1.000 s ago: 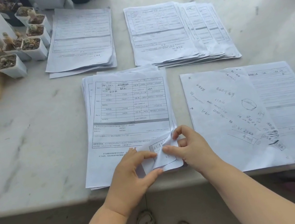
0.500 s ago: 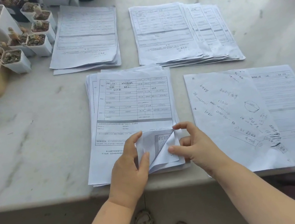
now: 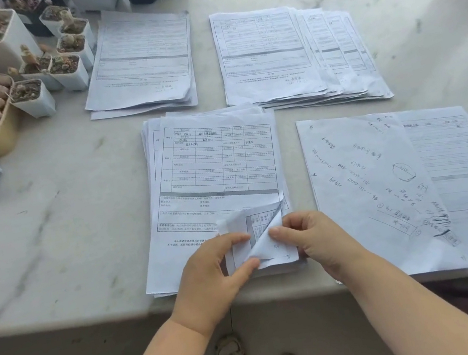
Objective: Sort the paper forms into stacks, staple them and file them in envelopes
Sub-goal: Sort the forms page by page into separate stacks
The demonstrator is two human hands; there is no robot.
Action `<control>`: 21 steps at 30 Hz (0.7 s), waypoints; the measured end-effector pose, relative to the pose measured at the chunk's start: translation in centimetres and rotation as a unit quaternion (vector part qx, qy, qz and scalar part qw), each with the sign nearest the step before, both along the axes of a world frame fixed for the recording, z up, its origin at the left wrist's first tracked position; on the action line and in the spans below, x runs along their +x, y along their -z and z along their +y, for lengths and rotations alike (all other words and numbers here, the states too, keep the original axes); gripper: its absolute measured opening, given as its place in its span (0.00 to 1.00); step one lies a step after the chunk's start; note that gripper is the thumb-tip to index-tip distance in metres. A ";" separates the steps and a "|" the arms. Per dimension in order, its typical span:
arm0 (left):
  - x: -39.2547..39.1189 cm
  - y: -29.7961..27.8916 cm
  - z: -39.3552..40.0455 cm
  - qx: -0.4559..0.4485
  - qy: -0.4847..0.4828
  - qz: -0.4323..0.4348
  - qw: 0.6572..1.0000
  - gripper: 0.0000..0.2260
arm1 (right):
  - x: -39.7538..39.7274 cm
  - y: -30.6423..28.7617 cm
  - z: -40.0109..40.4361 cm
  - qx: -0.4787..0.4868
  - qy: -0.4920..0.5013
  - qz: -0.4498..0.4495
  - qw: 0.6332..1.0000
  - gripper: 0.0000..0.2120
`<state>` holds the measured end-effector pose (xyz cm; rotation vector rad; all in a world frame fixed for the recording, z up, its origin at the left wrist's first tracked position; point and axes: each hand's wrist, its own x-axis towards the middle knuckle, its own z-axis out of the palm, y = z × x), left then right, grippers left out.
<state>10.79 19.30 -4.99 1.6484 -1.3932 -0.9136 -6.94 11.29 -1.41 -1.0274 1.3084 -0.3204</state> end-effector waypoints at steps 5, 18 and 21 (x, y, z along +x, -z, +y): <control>0.1 0.0 -0.2 -0.007 -0.021 -0.019 1.000 0.24 | -0.1 -0.4 -0.5 -0.005 0.008 0.064 0.998 0.20; 0.6 -0.4 0.3 -0.104 0.150 -0.139 0.973 0.23 | 1.6 -4.5 -1.2 0.107 -0.011 0.110 0.988 0.10; 1.5 -1.5 -0.5 -0.149 0.174 -0.192 0.954 0.26 | 2.2 -4.2 -0.9 0.034 0.000 0.081 0.996 0.22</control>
